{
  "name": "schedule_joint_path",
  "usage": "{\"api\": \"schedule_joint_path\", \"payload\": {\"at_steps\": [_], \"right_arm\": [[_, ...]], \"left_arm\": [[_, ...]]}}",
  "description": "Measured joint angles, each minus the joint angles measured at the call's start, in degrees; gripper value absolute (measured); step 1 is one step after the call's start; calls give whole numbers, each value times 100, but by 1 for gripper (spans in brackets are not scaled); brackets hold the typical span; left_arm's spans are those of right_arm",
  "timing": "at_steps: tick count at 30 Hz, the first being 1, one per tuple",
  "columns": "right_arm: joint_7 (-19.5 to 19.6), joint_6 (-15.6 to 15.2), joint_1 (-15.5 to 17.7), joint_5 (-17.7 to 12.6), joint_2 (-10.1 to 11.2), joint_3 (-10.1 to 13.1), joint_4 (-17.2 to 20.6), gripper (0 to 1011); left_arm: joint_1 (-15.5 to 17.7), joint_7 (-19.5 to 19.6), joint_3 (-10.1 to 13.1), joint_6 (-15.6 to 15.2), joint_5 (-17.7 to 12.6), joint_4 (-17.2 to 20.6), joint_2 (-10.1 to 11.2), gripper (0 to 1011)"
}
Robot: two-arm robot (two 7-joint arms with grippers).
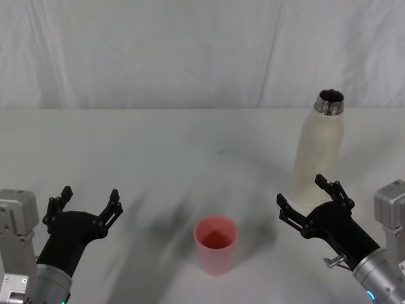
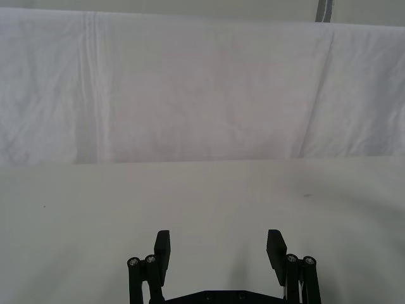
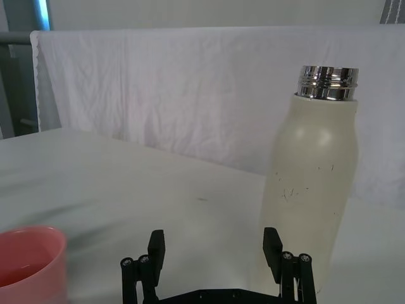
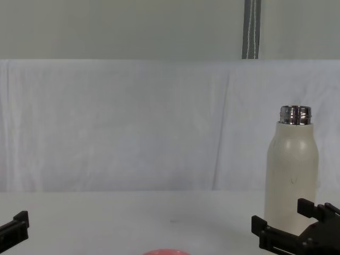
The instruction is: Grasp the thermos with one hand and pour water into the cup lid.
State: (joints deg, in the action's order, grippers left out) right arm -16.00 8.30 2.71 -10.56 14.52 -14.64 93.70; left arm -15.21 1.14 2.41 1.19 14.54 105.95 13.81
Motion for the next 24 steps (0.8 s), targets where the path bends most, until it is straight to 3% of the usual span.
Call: {"api": "schedule_joint_path", "payload": {"at_steps": [24], "right_arm": [[-2,-1,-10,-10,3,-8,2,1003]], "left_arm": [[0,0,0,0,0,0,0,1001]]}}
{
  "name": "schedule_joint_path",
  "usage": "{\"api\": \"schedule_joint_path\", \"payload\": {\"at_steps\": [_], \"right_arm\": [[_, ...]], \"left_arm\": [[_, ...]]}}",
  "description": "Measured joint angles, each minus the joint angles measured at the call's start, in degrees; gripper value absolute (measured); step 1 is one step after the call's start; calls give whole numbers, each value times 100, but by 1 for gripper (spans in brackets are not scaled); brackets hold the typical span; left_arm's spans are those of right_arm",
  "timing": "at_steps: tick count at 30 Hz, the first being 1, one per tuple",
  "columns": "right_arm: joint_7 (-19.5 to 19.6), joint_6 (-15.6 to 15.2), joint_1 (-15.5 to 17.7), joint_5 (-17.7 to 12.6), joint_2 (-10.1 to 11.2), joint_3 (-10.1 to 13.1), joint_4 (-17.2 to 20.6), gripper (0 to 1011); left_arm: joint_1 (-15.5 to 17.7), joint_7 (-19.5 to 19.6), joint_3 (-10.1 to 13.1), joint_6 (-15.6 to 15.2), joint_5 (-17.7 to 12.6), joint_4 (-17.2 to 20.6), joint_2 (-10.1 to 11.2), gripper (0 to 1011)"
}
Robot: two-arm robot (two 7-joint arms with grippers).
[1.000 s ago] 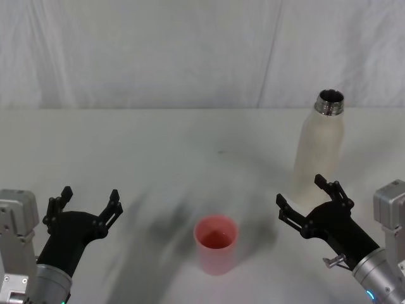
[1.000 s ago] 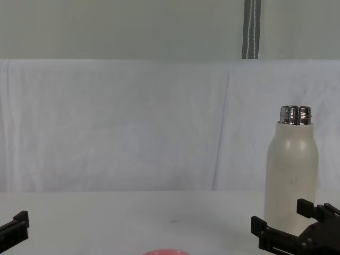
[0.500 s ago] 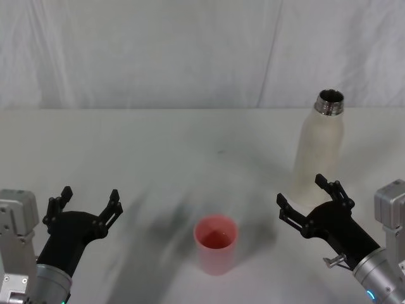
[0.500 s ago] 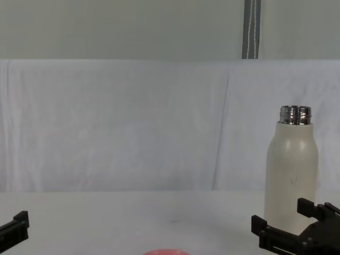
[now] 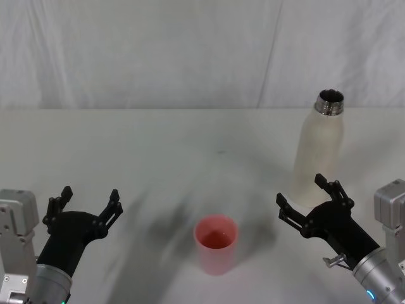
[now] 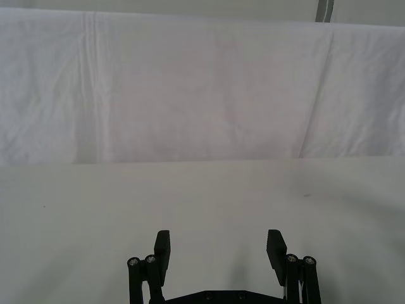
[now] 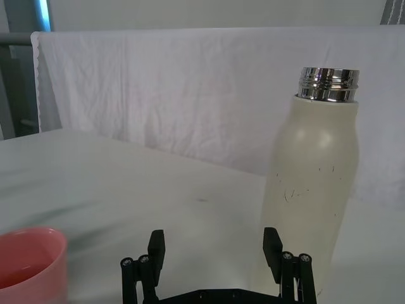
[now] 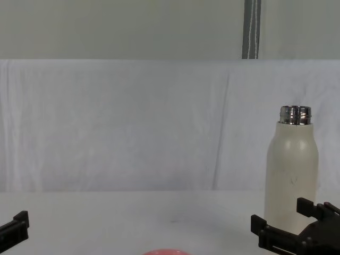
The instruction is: Grasp the thermos with one hand and pour water into the cup lid.
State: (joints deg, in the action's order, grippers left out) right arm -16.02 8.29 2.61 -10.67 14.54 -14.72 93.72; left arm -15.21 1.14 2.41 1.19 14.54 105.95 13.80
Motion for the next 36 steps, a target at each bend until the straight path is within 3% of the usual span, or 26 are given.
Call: {"api": "schedule_joint_path", "payload": {"at_steps": [36], "right_arm": [[-1,0,0,0,0,0,0,1003]], "left_arm": [[0,0,0,0,0,0,0,1001]]}}
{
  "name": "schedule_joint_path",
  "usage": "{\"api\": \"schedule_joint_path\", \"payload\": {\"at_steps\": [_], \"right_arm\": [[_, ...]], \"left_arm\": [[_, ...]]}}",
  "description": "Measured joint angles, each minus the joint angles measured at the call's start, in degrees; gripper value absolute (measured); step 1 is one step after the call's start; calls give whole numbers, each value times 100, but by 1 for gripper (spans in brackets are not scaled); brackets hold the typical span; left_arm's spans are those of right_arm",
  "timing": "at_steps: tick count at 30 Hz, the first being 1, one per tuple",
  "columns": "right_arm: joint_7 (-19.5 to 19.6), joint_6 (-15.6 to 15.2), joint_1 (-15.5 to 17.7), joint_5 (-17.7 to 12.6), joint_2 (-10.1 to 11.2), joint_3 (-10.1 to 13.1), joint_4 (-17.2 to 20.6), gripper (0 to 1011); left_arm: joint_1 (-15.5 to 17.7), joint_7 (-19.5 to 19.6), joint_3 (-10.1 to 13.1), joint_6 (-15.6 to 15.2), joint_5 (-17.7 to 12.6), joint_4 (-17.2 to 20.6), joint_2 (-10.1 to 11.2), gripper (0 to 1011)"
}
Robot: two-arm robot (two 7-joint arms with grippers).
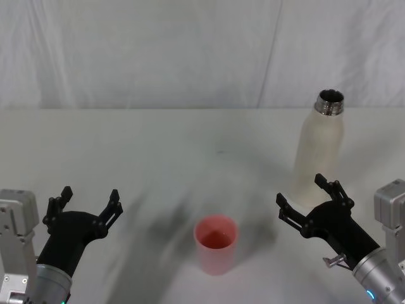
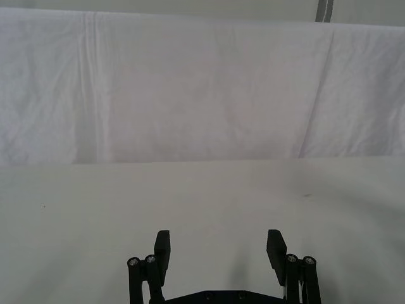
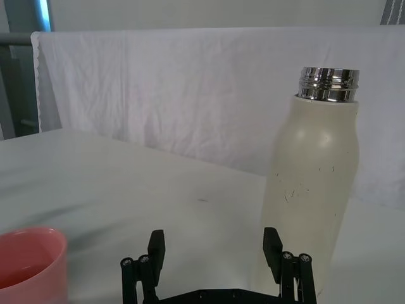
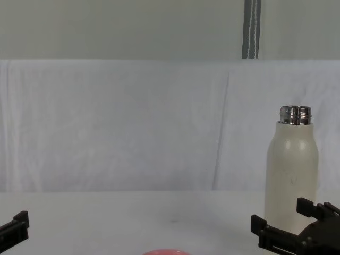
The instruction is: Grasp the thermos with one hand and pour water into the cup lid.
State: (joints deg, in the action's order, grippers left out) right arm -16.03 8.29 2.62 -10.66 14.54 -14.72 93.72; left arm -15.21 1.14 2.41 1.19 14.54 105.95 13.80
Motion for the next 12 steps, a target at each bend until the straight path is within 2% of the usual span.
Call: {"api": "schedule_joint_path", "payload": {"at_steps": [12], "right_arm": [[0,0,0,0,0,0,0,1003]], "left_arm": [[0,0,0,0,0,0,0,1001]]}}
